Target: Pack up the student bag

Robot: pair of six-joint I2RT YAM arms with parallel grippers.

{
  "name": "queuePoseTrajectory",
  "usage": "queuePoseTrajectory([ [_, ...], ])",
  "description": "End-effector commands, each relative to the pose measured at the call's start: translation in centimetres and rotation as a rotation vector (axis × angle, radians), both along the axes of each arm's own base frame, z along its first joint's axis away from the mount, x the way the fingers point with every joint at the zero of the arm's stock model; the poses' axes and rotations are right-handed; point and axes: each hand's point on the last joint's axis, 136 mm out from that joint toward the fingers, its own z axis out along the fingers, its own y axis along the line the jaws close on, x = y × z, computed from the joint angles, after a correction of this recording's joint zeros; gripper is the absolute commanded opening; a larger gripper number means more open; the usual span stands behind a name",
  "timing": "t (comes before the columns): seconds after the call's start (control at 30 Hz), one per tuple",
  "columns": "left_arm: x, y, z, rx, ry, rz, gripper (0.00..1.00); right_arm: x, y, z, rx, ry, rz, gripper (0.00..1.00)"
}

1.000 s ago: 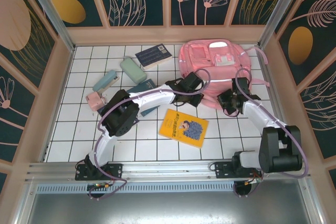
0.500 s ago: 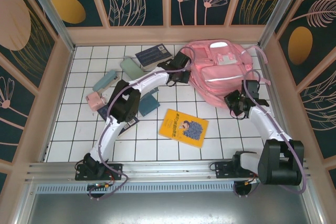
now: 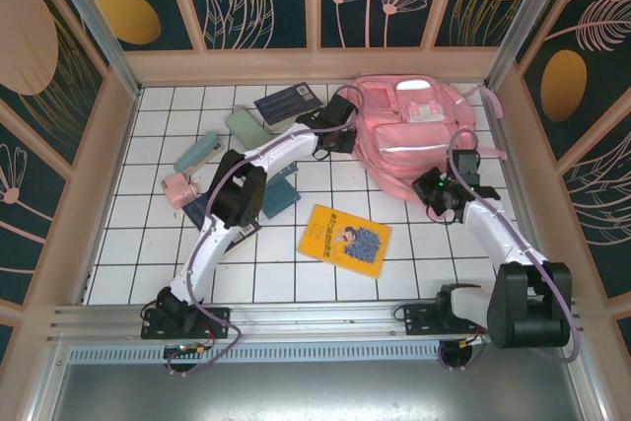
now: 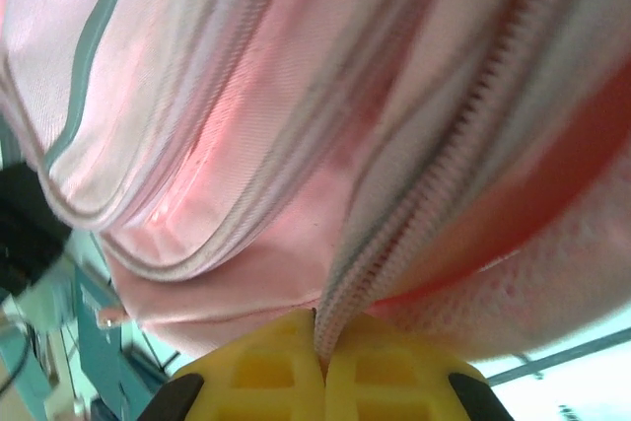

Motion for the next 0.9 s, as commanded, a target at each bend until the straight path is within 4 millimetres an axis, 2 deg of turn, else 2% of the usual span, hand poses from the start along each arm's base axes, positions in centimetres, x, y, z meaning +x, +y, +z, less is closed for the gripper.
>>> queuePoseTrajectory([
  [0.0, 3.1, 1.4, 1.8, -0.024, -0.064, 0.066, 0.0, 0.9, 5.8, 3.2, 0.061, -0.117, 0.189, 0.0],
  [0.2, 4.1, 0.3, 1.6, -0.029, -0.099, 0.019, 0.0, 1.4, 13.6, 3.7, 0.105, -0.143, 0.375, 0.0],
  [0.33, 5.0, 0.2, 1.1, -0.01, -0.137, -0.012, 0.0, 2.7, 18.5, 4.0, 0.137, -0.168, 0.463, 0.0],
  [0.5, 6.5, 0.8, 1.7, -0.049, -0.163, -0.005, 0.0, 5.9, 21.8, 2.9, 0.144, -0.156, 0.492, 0.0],
  [0.53, 6.8, 1.0, 1.9, -0.067, -0.158, -0.004, 0.01, 5.9, 23.1, 2.8, 0.152, -0.157, 0.518, 0.0],
  [0.63, 7.3, 1.9, 3.4, -0.097, -0.158, 0.006, 0.2, 7.0, 24.5, 2.4, 0.164, -0.172, 0.542, 0.0],
  [0.73, 7.3, 3.0, 5.4, -0.084, -0.178, 0.018, 0.35, 7.7, 25.0, 2.0, 0.148, -0.165, 0.554, 0.0],
  [0.77, 7.2, 3.5, 6.0, -0.075, -0.186, 0.024, 0.38, 7.8, 25.1, 1.9, 0.142, -0.166, 0.561, 0.05],
  [0.83, 6.9, 4.6, 7.5, -0.053, -0.203, 0.041, 0.45, 8.1, 25.1, 2.2, 0.118, -0.171, 0.576, 0.23],
  [0.87, 6.6, 5.1, 8.0, -0.041, -0.207, 0.049, 0.48, 8.2, 25.0, 2.4, 0.106, -0.176, 0.58, 0.28],
])
